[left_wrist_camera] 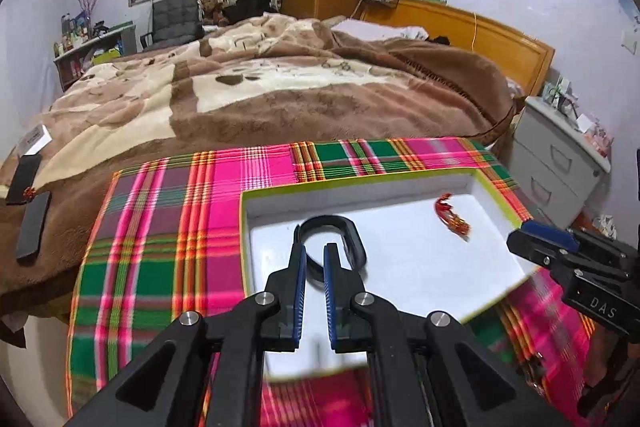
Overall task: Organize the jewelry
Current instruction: 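Carry both items into the white box and open both tools to release them, then move both tools back from the box toward the remaining jewelry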
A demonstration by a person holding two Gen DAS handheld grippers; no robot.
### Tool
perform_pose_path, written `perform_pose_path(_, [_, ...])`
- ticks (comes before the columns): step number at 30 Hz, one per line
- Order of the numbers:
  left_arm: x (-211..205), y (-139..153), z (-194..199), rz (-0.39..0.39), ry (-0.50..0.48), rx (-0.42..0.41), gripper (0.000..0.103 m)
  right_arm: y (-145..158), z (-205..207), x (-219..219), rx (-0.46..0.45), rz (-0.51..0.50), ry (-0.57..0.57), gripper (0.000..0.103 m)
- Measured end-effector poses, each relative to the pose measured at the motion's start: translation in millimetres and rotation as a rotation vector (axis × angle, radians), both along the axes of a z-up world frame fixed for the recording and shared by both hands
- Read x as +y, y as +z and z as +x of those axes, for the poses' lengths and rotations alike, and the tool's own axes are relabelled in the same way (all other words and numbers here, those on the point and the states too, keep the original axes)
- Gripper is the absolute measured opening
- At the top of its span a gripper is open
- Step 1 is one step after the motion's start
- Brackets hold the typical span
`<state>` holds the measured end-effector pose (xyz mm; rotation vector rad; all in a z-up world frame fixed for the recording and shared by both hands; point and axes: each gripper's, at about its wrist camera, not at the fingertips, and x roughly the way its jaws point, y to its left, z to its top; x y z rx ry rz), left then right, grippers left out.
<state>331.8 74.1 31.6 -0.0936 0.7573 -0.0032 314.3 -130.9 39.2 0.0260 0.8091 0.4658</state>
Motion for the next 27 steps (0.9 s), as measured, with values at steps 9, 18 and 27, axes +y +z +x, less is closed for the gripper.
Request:
perform_pose_path(9, [-16.7,14.5,-91.2,0.014,-0.006,-0.092,0.008,10.6,-85.9,-13.3,-0.079,0.01,-0.01,0.032])
perform_pose_path(18, [-31.7,6.9,-145.0,0.022,-0.002,-0.109,0.008,4.2,-141.6,-25.1,-0.109,0.001,-0.018,0.032])
perform_pose_path(27, [-34.9,-8.5,-174.0,0.003,-0.008,-0.081,0.008,-11.0,-165.0,-45.3,-0.049,0.038,-0.06,0.032])
